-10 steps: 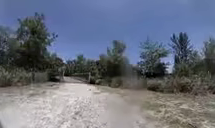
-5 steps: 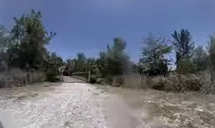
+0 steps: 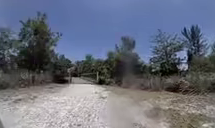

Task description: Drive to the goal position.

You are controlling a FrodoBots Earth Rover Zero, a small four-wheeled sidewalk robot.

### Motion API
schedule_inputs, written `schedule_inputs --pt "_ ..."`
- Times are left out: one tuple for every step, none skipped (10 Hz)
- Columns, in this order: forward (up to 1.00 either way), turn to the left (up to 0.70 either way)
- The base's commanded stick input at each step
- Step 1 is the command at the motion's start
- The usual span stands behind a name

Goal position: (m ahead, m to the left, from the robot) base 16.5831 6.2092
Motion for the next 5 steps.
schedule_inputs --pt "0.70 0.00" --pt "0.70 0.00" --pt "0.70 0.00" --pt "0.70 0.00" --pt "0.70 0.00"
